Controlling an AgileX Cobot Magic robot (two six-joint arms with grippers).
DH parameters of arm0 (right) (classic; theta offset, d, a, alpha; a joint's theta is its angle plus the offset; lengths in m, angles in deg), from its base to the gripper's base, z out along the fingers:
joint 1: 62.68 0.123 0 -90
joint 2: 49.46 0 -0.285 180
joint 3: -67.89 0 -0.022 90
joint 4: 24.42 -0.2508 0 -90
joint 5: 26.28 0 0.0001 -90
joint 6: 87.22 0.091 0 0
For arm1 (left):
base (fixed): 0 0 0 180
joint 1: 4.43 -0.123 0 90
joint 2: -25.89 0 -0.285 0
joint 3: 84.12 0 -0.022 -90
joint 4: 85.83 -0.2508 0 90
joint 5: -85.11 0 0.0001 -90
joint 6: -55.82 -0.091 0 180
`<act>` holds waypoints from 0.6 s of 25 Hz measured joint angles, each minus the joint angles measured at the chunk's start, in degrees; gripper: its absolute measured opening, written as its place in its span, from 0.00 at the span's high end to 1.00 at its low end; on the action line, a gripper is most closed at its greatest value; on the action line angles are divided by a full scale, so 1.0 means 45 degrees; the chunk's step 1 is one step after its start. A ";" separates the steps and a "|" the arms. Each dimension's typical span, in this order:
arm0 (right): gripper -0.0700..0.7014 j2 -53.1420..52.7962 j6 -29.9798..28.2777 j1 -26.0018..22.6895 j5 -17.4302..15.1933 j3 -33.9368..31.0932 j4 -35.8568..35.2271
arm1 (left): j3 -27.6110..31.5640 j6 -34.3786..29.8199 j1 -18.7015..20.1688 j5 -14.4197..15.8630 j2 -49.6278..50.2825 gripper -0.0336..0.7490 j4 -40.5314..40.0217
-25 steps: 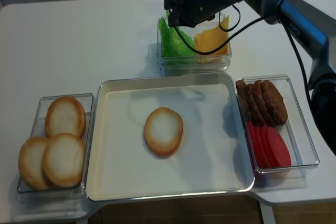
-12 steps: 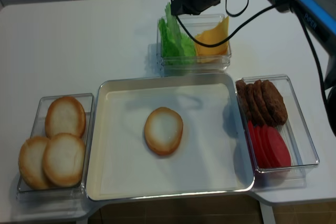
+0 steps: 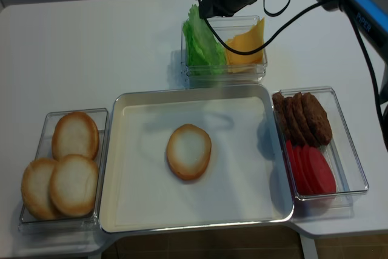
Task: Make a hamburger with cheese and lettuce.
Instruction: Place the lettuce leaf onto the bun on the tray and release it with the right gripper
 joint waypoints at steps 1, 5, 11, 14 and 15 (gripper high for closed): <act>0.91 -0.0151 0.0000 0.0000 -0.0030 0.0000 0.0050 | 0.0000 0.0000 0.0000 -0.0022 0.0000 0.50 0.0000; 0.91 -0.0587 0.0024 0.0000 -0.0224 0.0000 0.0187 | 0.0000 0.0000 0.0000 -0.0022 0.0000 0.50 0.0000; 0.91 -0.1023 0.0289 0.0000 -0.0615 0.0000 0.0639 | 0.0000 0.0000 0.0000 -0.0022 0.0000 0.50 0.0000; 0.91 -0.1130 0.0311 0.0000 -0.0991 0.0000 0.0790 | 0.0000 0.0000 0.0000 -0.0022 0.0000 0.50 0.0000; 0.91 -0.1186 0.0334 0.0000 -0.1136 0.0000 0.0871 | 0.0000 0.0000 0.0000 -0.0022 0.0000 0.50 0.0000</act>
